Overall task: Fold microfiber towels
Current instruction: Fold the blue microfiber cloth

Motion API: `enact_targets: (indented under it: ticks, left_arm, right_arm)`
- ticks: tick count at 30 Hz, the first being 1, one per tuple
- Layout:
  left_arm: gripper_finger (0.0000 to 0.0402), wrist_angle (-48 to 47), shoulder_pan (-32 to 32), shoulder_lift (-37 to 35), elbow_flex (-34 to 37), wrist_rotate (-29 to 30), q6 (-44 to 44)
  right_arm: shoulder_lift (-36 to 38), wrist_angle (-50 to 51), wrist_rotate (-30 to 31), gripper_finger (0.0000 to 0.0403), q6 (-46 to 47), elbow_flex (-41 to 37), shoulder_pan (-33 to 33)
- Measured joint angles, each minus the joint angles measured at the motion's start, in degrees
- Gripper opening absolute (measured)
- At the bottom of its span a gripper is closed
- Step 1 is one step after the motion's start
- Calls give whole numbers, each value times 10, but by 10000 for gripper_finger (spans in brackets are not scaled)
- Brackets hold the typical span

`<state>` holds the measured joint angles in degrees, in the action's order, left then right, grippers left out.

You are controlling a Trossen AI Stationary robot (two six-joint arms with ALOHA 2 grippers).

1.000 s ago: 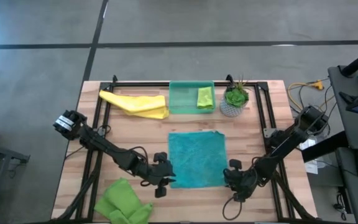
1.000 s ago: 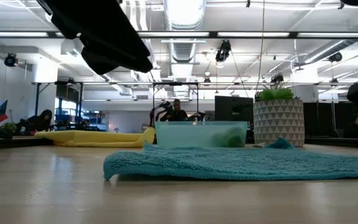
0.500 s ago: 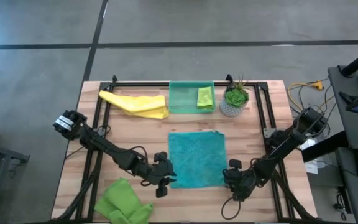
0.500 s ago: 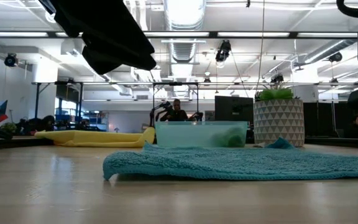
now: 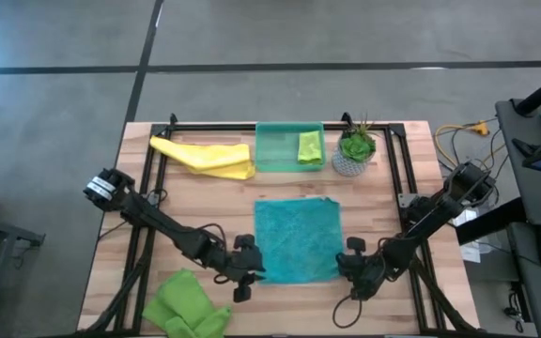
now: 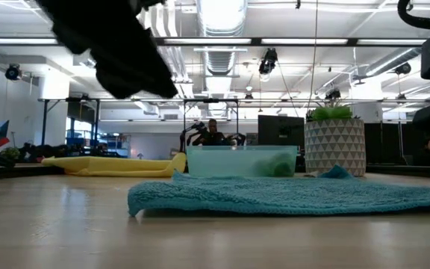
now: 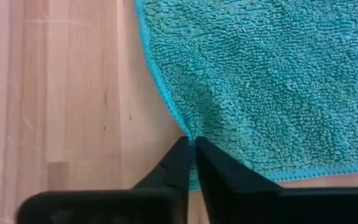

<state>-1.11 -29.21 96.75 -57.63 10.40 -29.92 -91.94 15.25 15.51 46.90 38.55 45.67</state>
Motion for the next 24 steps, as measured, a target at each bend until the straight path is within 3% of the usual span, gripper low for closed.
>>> enact_targets:
  ticks: [8,19,24]
  left_arm:
    - [94,90,-1,77,0,-112,33]
    - [215,108,0,85,-2,-49,63]
    - [229,69,-1,117,-5,-38,65]
  right_arm:
    - [0,-4,-1,10,37,0,0]
    - [-2,-9,-12,9,57,11,0]
    - [-2,-20,-18,9,69,11,1]
